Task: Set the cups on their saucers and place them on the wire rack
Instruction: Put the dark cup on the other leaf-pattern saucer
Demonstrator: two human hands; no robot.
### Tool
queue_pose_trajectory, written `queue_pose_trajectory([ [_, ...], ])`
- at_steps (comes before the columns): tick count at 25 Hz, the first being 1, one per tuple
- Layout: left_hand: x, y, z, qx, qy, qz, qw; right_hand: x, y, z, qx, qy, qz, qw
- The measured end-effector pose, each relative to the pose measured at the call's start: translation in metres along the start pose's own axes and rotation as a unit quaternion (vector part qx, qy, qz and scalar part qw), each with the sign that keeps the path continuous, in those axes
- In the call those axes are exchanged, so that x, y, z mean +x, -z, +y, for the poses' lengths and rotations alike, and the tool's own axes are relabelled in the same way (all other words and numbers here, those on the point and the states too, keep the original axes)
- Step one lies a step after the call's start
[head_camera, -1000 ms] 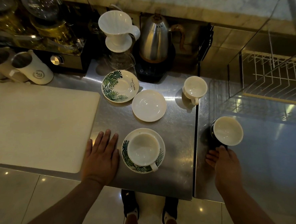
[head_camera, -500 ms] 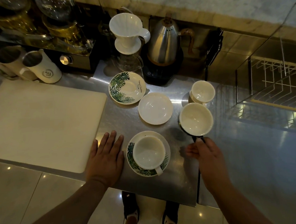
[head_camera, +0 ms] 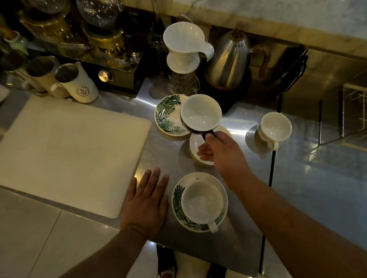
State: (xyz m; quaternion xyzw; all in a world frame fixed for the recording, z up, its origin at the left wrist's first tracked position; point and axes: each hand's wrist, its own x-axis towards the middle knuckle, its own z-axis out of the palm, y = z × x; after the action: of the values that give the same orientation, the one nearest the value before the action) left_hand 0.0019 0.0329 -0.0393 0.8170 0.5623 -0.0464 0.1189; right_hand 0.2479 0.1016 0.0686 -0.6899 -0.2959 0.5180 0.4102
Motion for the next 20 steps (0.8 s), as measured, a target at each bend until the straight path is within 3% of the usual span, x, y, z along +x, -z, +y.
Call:
queue_pose_trajectory([
  [7,0.001,-0.002,-0.003,-0.003,-0.006,-0.004,1.000,0.053,-0.047,-0.008,-0.030,-0.007,-0.002,1.000],
  [20,0.001,0.000,-0.005,-0.031,-0.015,-0.004,0.999,0.071,-0.072,-0.002,-0.042,-0.032,0.003,0.999],
])
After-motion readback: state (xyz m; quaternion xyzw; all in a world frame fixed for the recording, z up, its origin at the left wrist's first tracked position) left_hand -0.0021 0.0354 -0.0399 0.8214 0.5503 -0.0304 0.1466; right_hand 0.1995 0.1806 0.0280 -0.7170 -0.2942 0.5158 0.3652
